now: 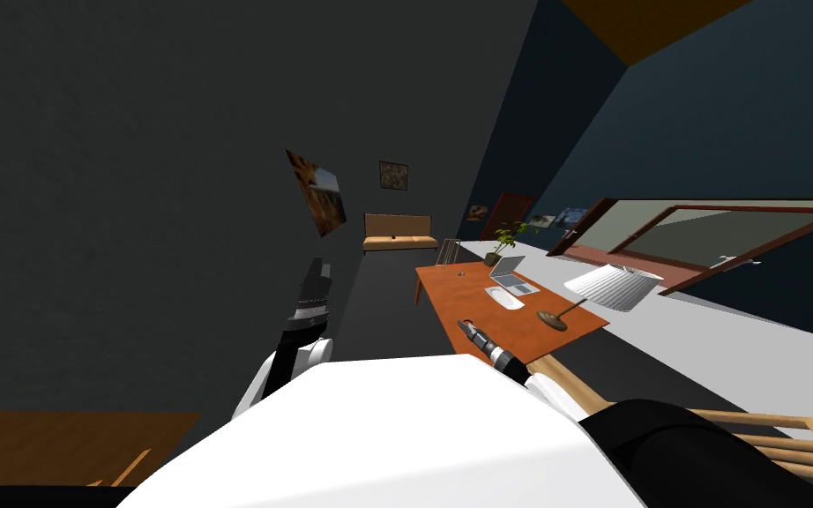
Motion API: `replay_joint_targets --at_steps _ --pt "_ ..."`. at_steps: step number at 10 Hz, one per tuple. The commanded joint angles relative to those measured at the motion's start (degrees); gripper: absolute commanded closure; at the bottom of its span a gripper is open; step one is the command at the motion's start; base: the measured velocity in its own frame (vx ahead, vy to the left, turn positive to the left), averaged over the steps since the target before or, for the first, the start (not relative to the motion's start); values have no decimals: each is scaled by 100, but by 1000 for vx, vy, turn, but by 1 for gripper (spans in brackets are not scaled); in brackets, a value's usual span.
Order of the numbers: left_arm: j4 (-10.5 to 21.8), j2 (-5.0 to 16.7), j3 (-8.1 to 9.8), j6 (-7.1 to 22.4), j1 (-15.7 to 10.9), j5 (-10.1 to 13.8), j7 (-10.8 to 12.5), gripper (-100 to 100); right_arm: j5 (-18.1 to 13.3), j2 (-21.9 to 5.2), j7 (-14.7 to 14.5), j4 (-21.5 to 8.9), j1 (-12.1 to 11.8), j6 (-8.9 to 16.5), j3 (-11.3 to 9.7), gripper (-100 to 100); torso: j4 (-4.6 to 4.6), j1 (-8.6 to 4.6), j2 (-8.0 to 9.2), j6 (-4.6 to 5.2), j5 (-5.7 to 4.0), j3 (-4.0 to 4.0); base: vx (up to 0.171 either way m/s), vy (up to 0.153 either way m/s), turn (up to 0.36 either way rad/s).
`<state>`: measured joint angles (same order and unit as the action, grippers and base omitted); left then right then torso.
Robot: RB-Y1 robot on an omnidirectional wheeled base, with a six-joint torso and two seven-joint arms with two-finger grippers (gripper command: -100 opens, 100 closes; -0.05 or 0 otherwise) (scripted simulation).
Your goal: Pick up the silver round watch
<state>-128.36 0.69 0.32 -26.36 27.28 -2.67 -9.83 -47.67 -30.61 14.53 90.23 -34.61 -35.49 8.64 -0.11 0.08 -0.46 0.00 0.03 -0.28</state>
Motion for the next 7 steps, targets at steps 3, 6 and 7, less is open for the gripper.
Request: replay_joint_targets --at_steps 3,6,7 --pt "0 0 0 0 1 0 0 0 -529 -168 46 -565 -73 148 -33 -100 -6 2 -32 1 1 -17 192 34 -44" --pt "0 0 0 0 0 0 0 0 -984 -352 125 -958 -199 328 -79 -100 -2 -8 -4 0 -2 -3 145 12 -44" --pt "0 0 0 0 0 0 0 0 -1172 -442 162 -1088 -262 421 -108 -100 0 -7 -2 2 -1 -1 190 68 -78"
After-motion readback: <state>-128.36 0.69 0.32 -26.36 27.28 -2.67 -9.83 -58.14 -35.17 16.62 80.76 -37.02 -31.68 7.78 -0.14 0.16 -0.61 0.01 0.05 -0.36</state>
